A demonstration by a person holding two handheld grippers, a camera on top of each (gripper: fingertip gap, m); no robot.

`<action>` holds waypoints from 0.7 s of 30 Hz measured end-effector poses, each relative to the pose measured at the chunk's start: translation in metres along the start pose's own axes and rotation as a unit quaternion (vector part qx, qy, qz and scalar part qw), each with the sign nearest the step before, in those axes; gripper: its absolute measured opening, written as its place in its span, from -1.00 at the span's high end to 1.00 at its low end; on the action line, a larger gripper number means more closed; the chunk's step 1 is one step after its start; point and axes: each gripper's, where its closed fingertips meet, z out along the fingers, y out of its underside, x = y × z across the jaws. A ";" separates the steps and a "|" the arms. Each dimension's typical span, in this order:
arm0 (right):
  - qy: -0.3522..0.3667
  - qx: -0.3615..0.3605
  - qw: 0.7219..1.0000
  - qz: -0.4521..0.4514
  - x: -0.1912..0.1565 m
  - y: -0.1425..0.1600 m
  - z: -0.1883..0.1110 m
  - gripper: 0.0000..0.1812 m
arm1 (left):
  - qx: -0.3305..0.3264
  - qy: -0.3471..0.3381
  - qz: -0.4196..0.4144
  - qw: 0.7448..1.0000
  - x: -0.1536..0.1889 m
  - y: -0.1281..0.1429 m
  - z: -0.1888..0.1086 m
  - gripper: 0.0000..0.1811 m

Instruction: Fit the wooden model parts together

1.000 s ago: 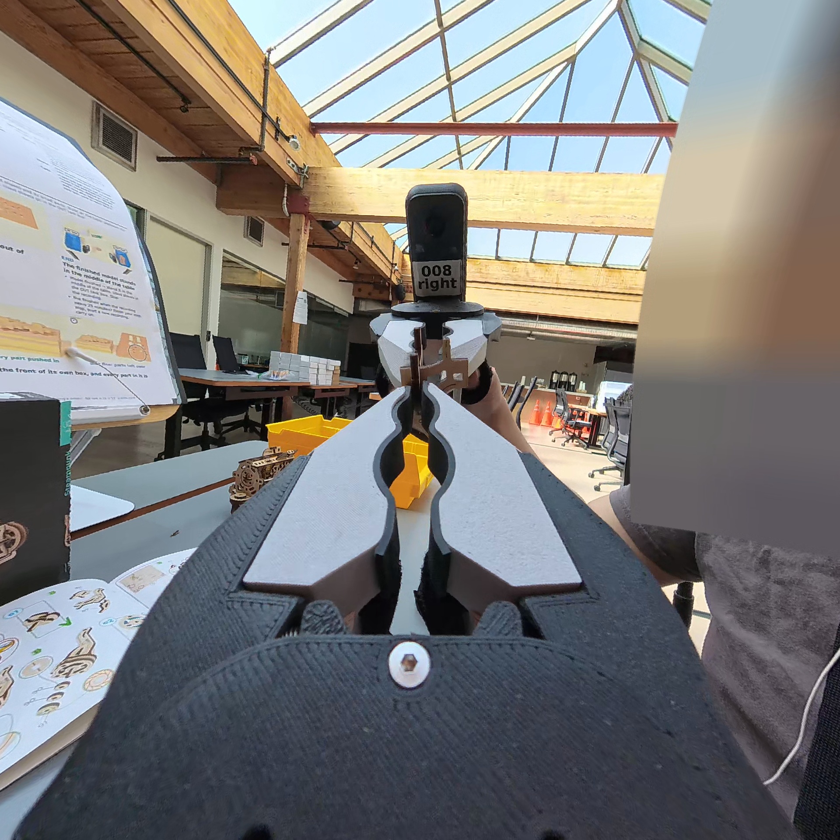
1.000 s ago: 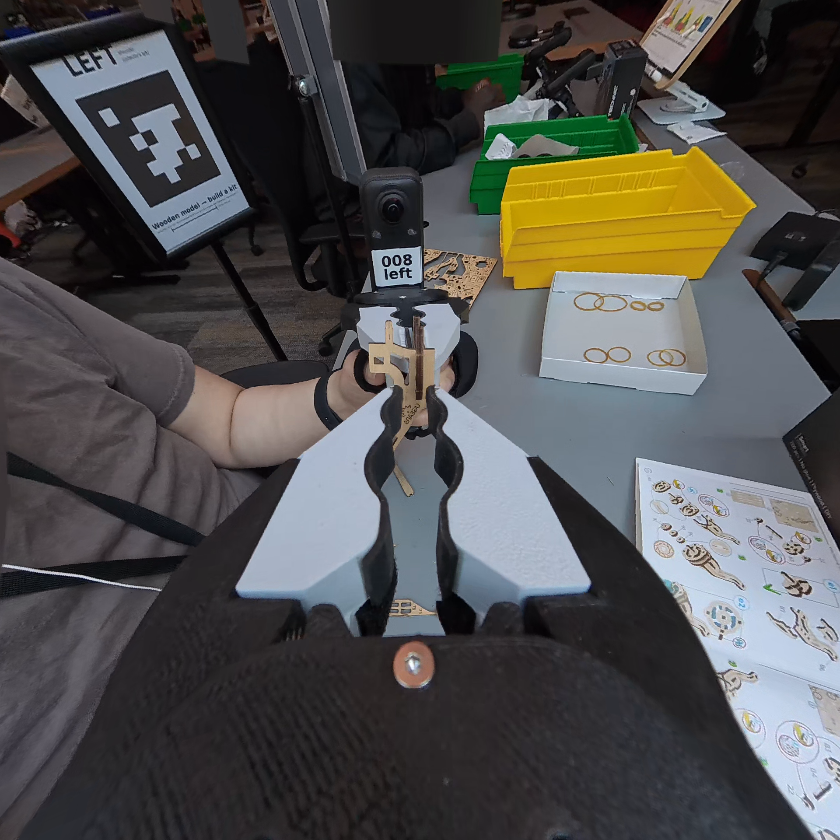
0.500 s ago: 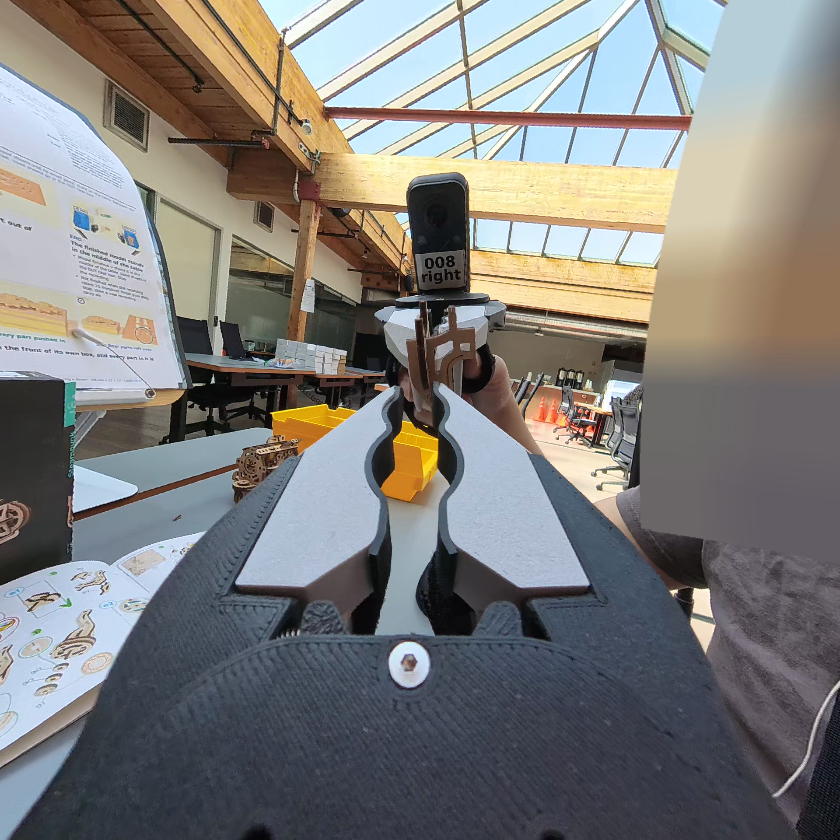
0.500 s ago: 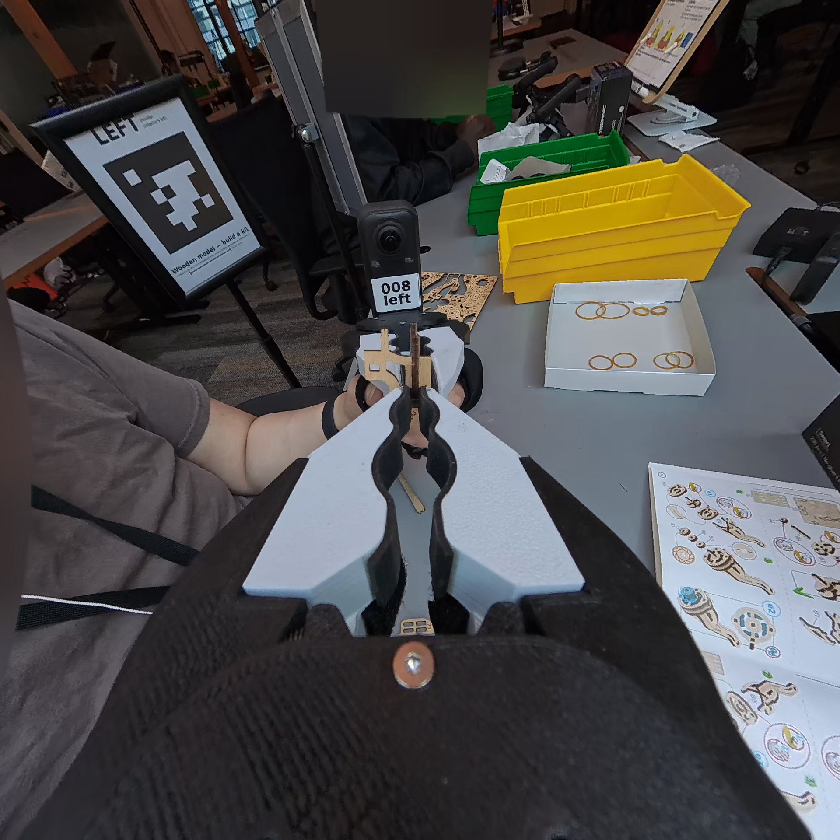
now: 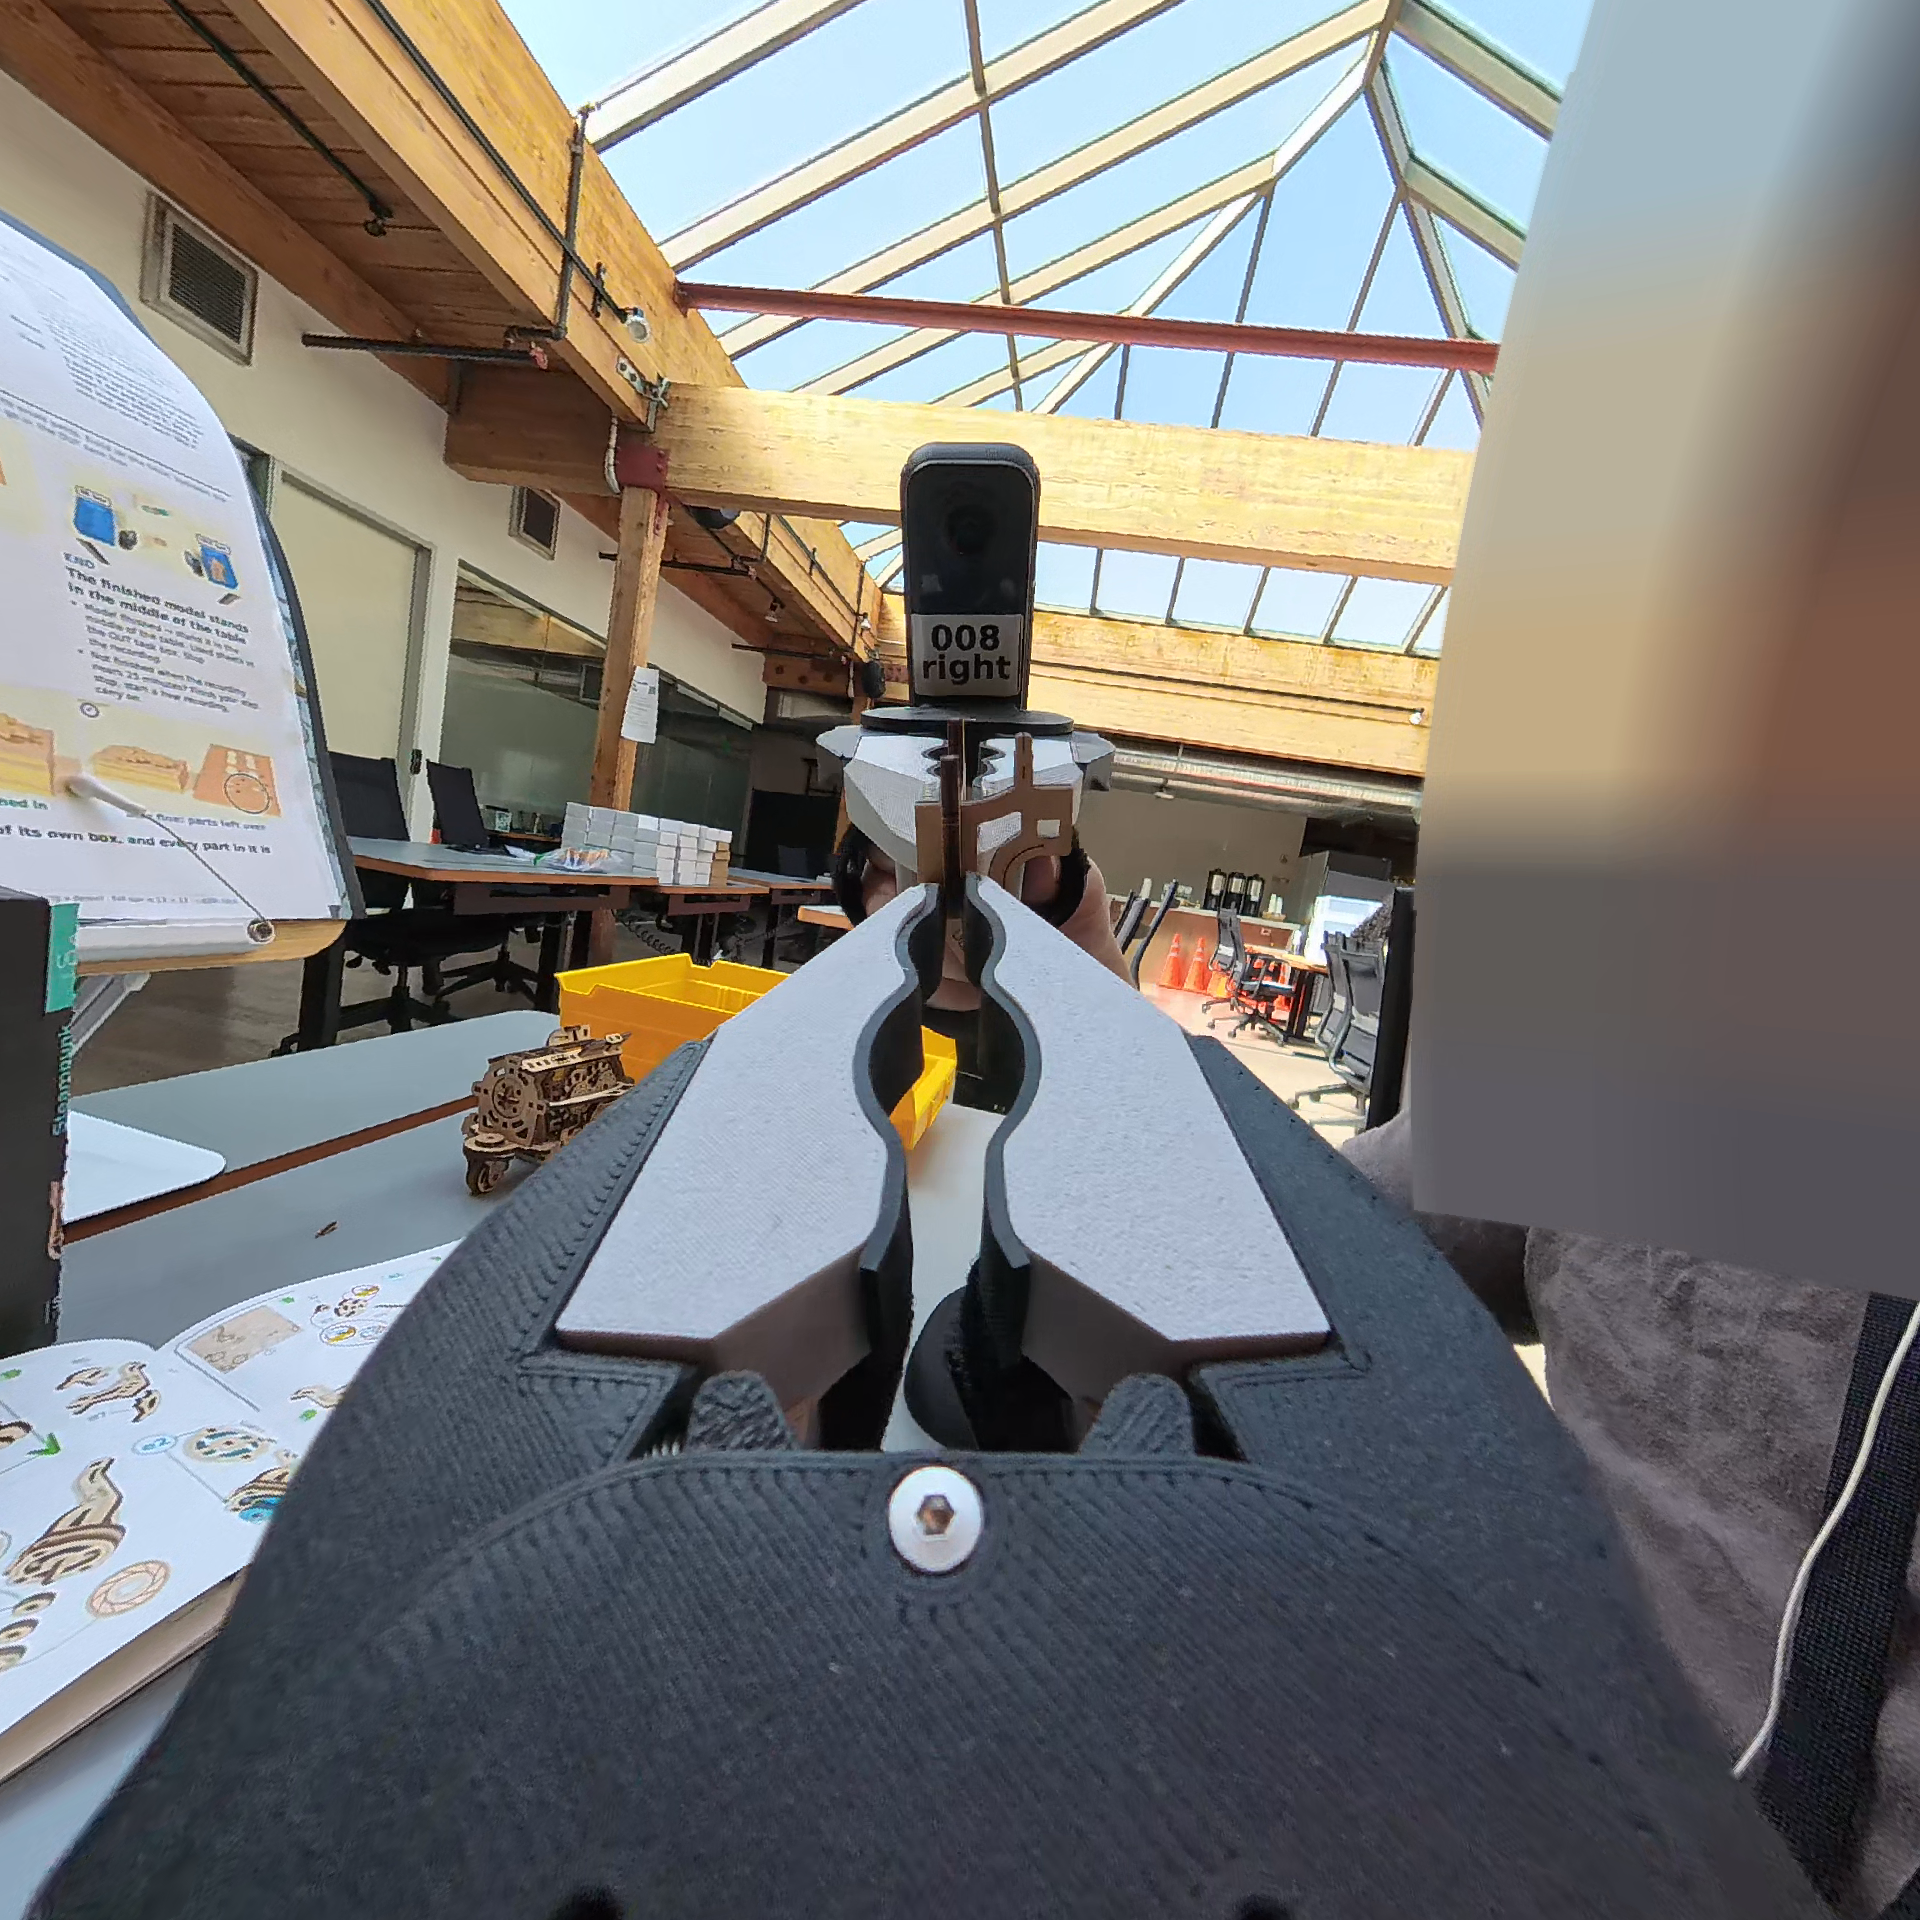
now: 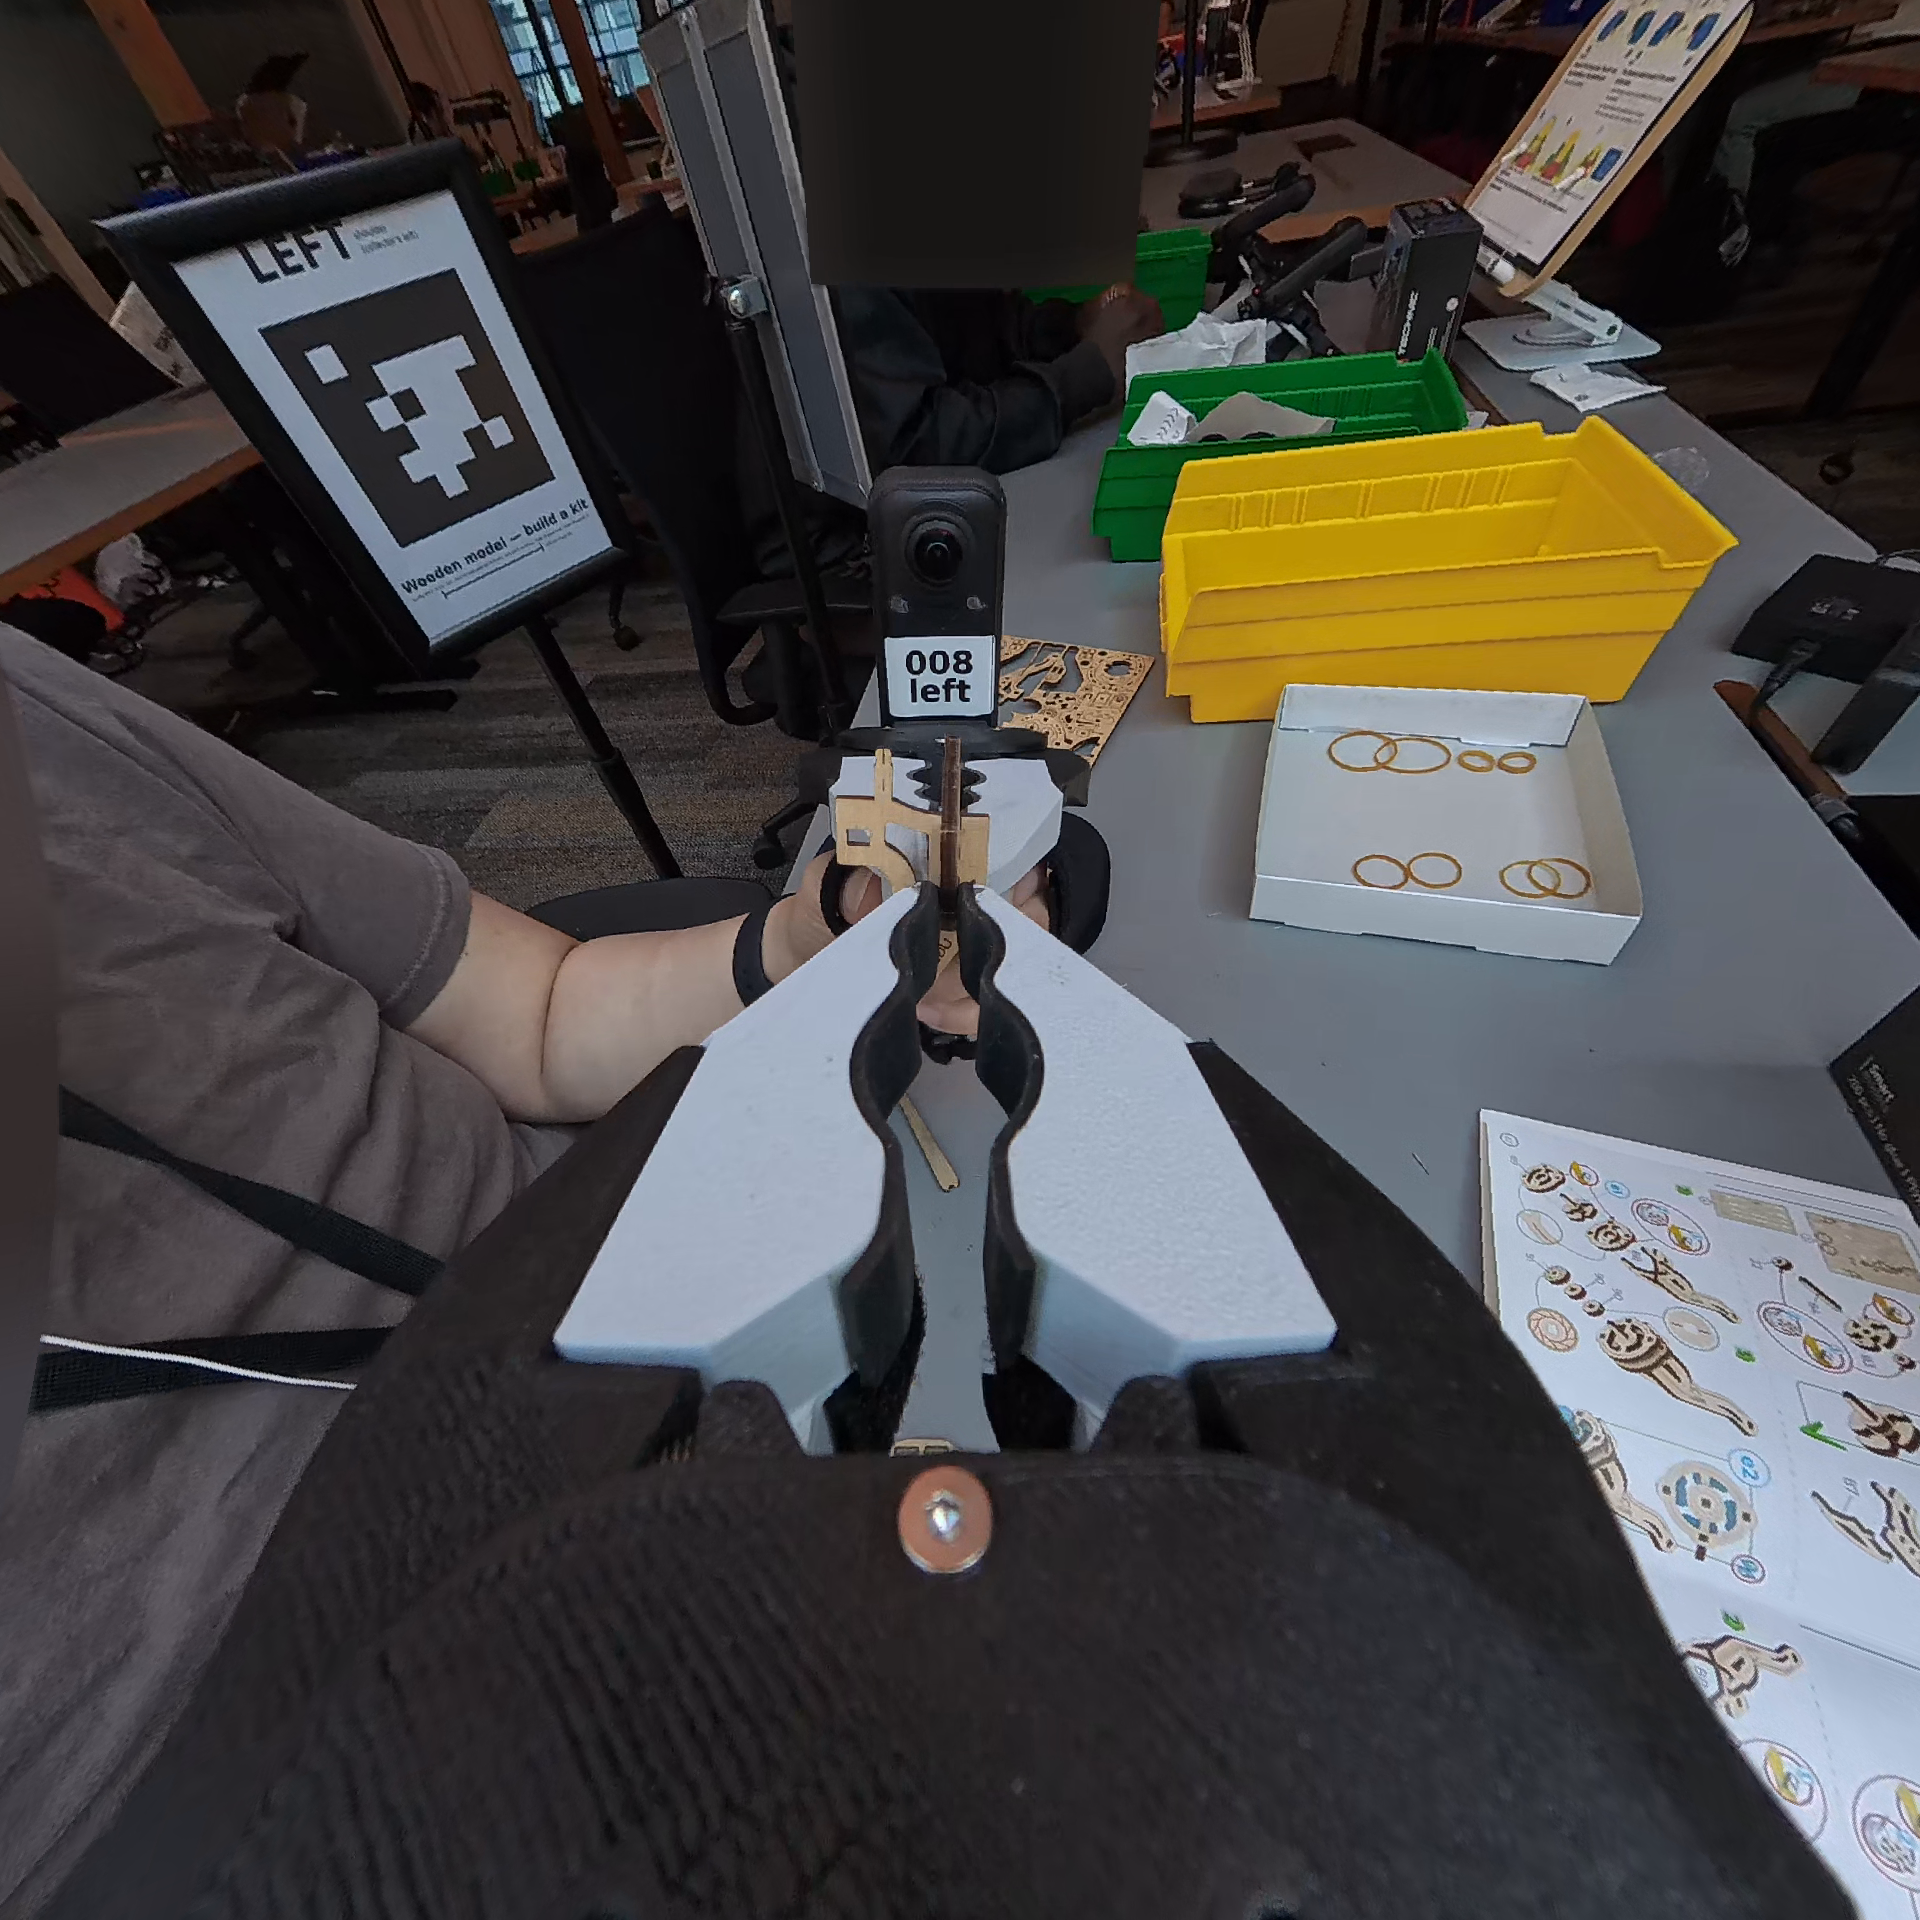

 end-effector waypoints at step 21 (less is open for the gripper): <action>0.015 -0.019 1.000 0.013 0.002 0.004 -0.002 0.93 | 0.002 -0.018 0.004 1.000 -0.004 0.000 0.000 1.00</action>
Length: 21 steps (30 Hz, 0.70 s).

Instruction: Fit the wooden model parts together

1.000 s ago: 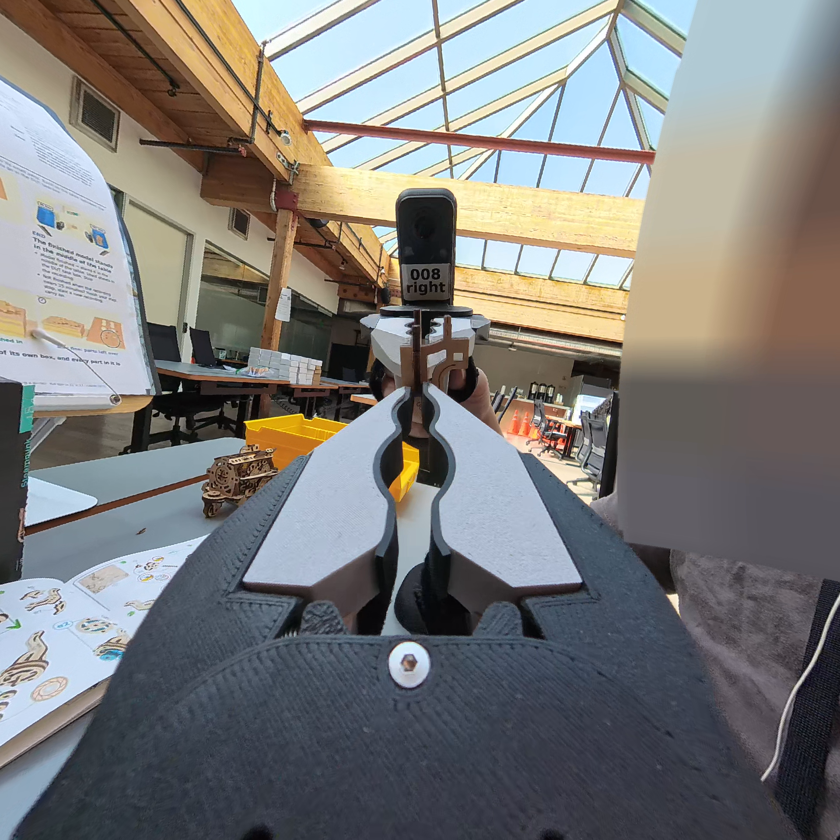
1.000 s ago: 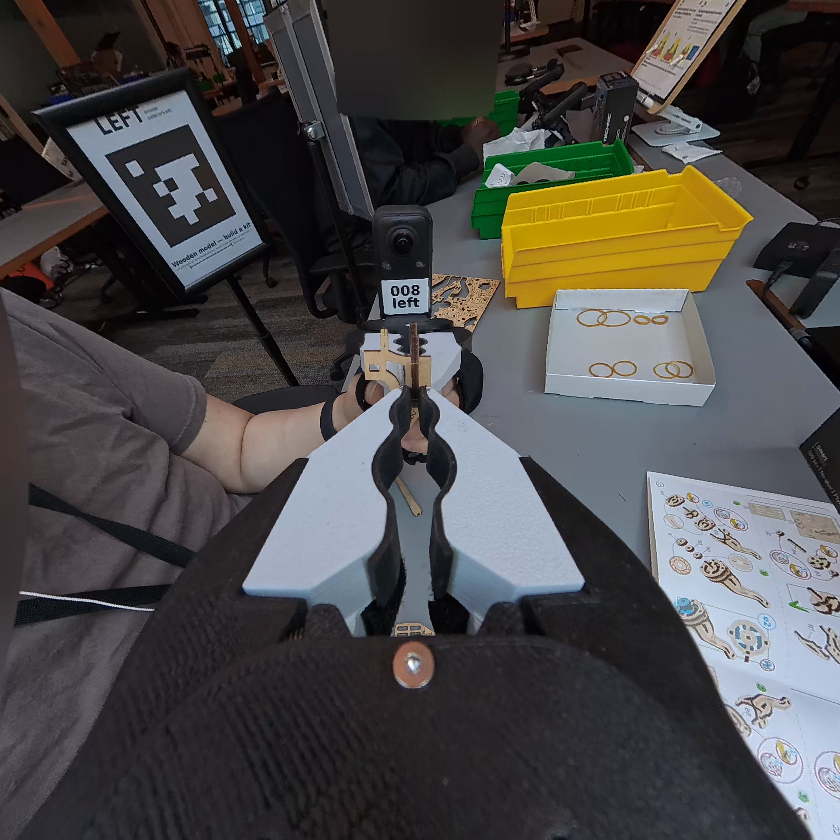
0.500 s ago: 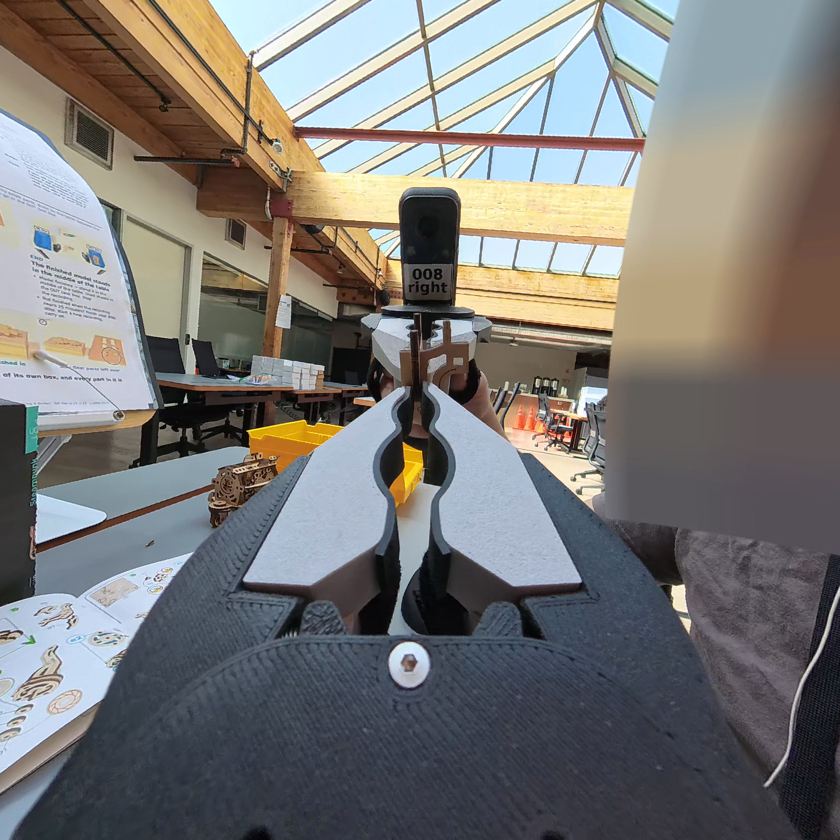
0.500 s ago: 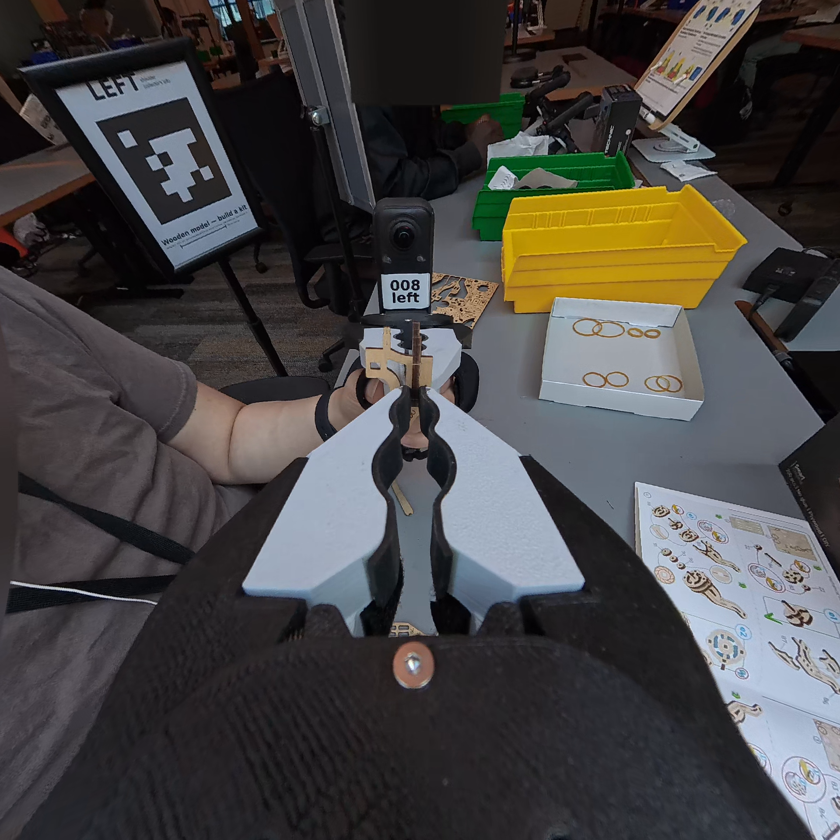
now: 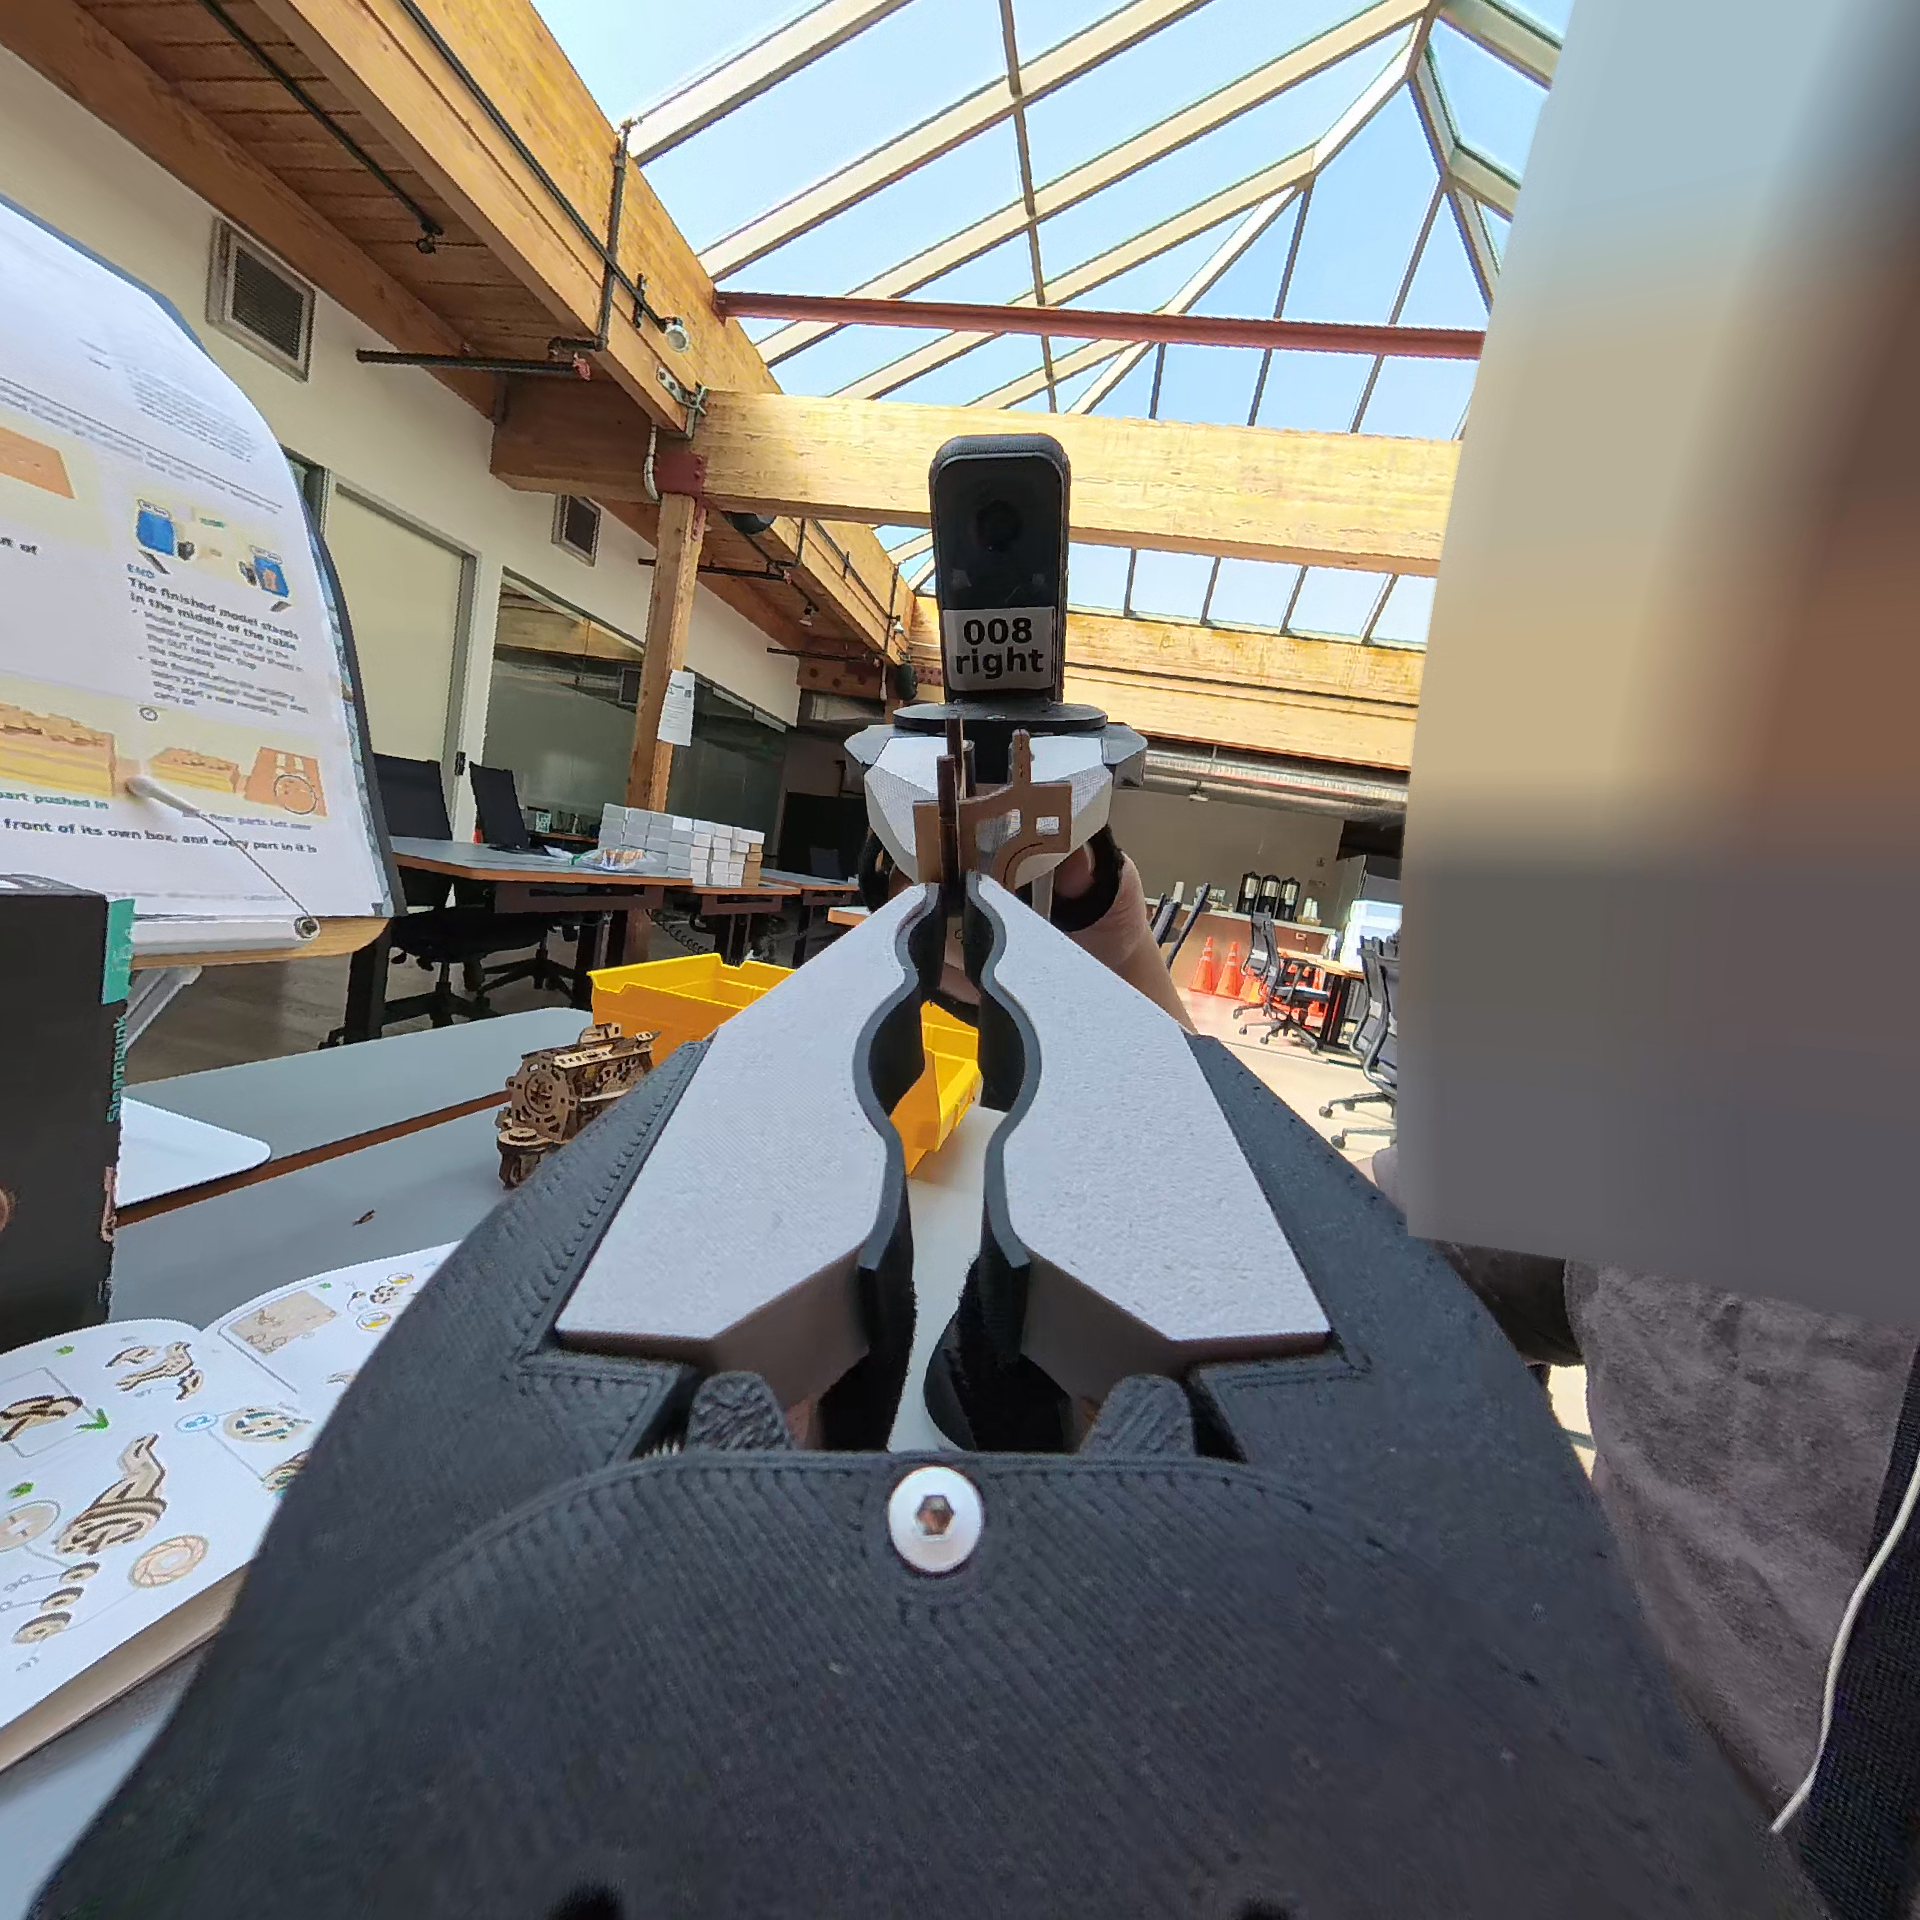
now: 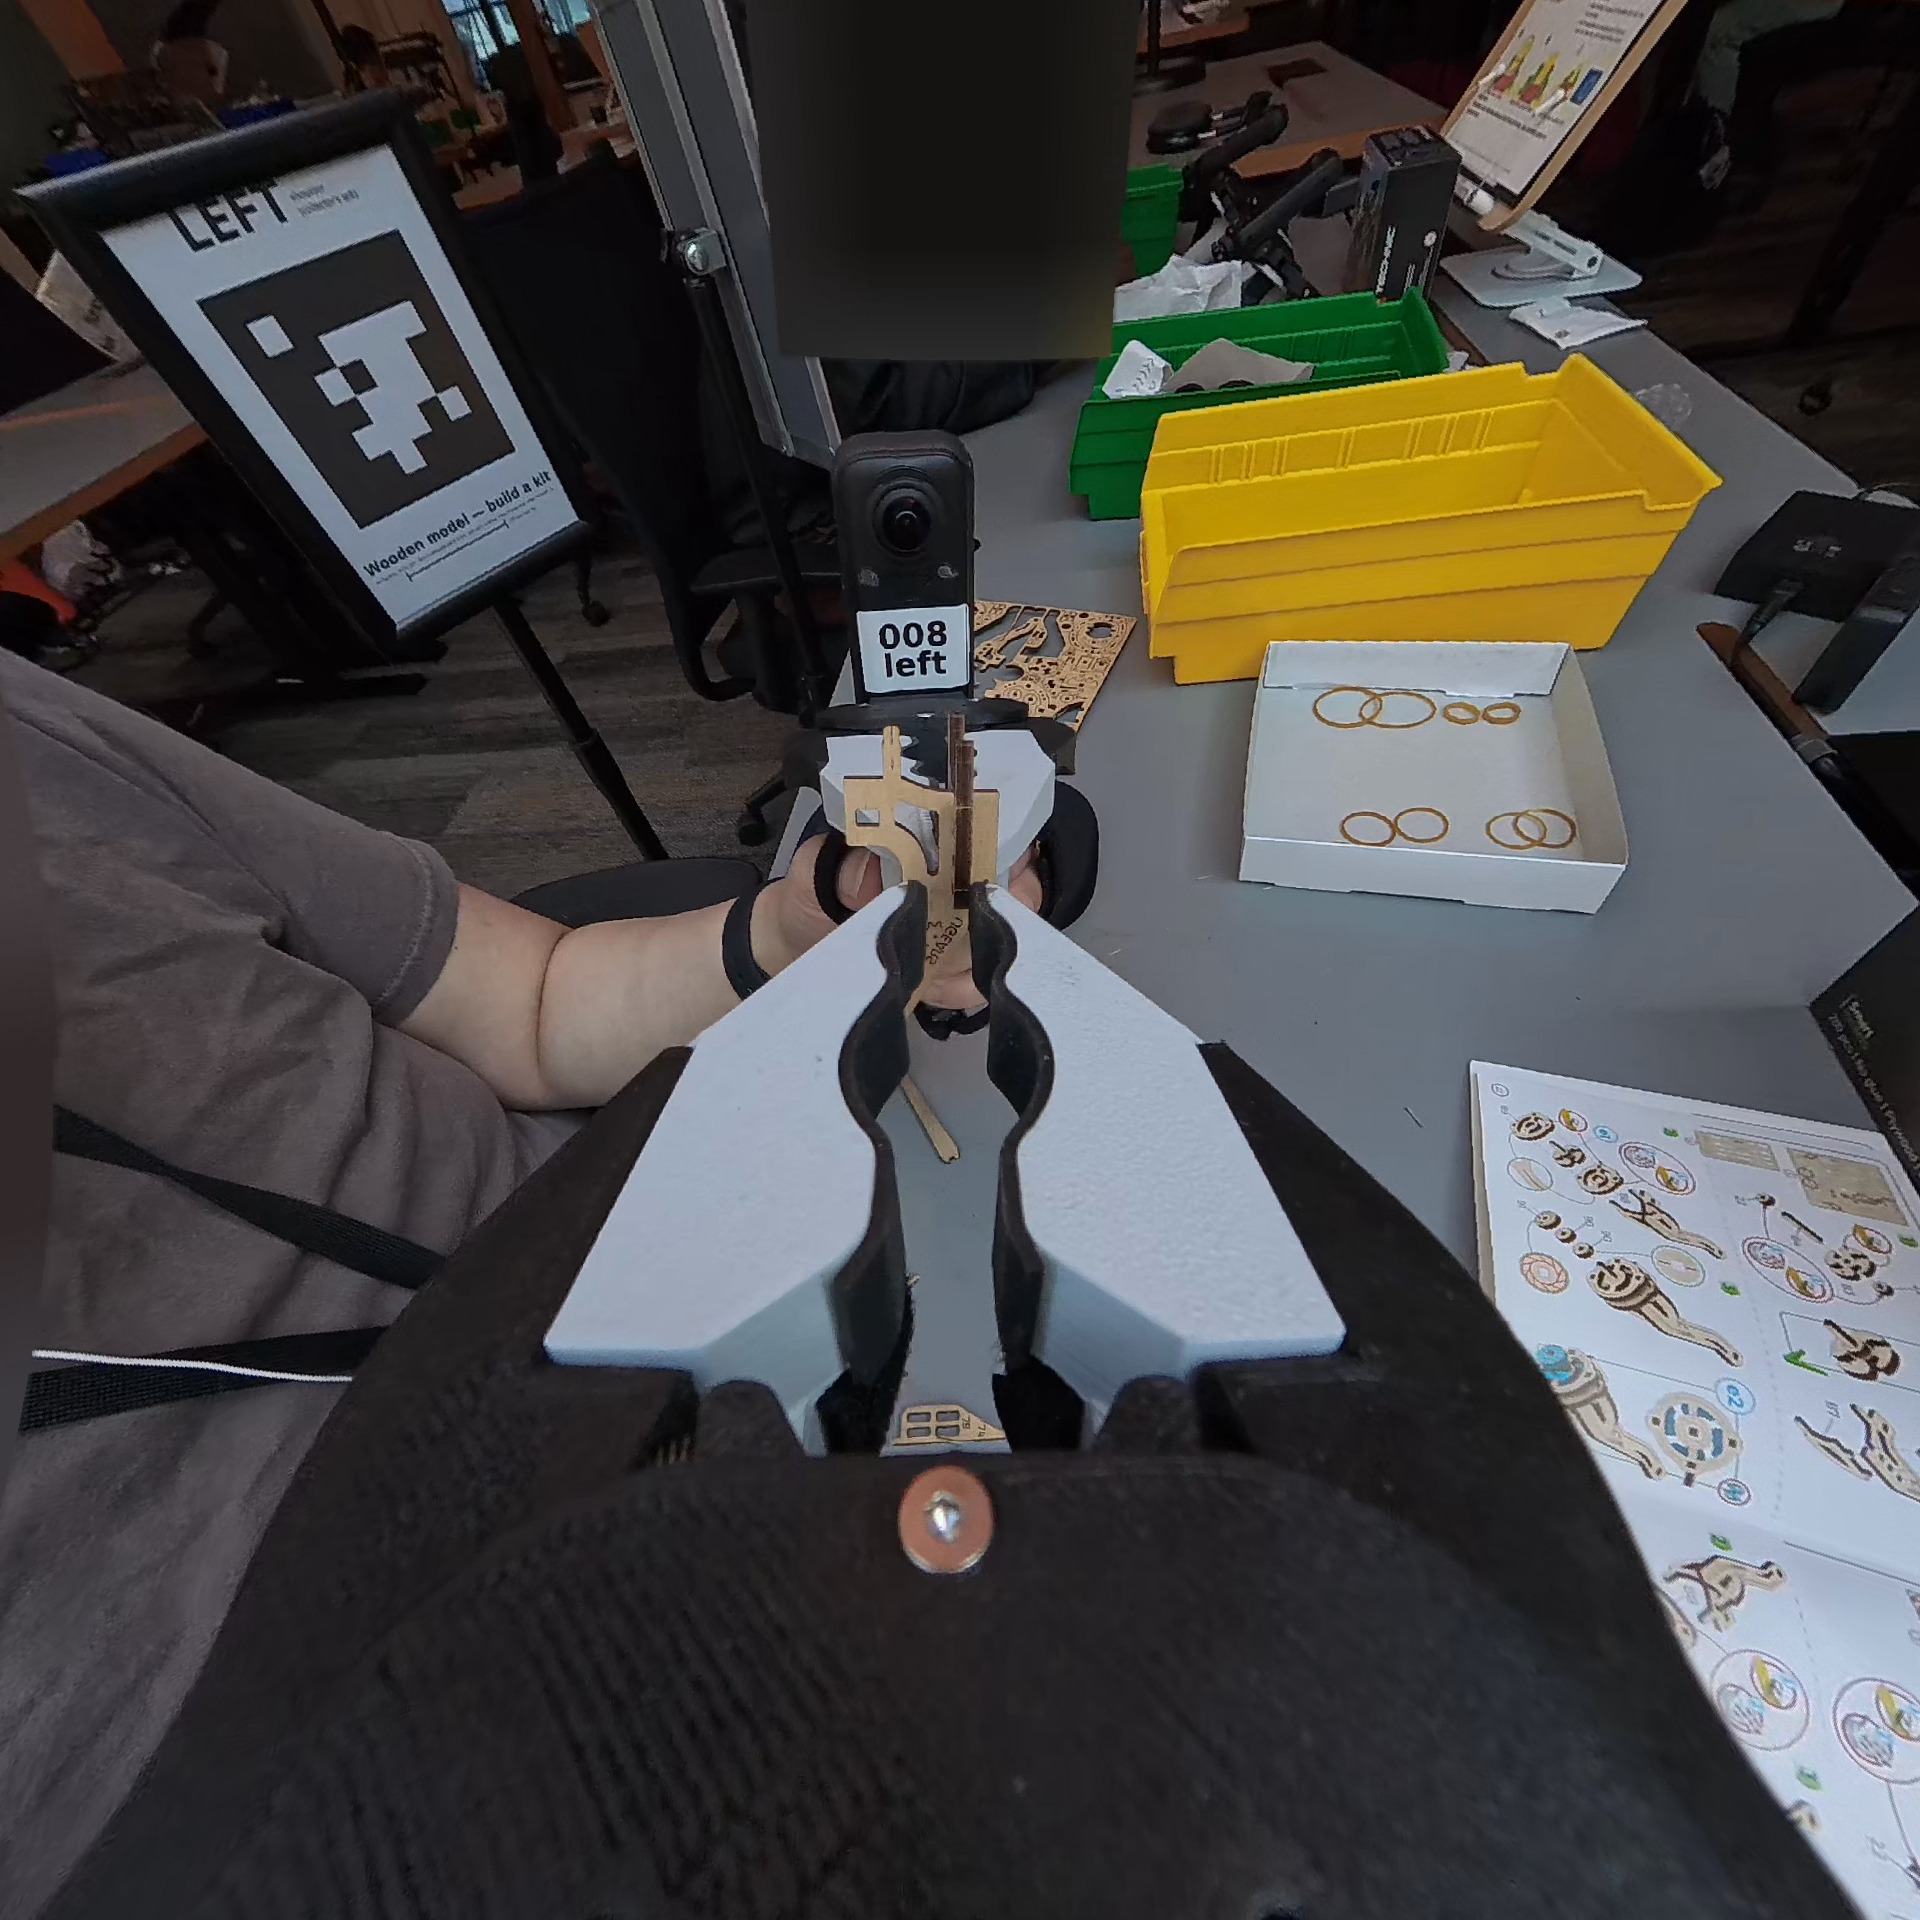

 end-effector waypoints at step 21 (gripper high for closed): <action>-0.159 0.077 0.958 0.226 0.041 0.018 0.004 0.99 | -0.019 -0.072 -0.155 0.985 -0.039 0.013 -0.007 0.98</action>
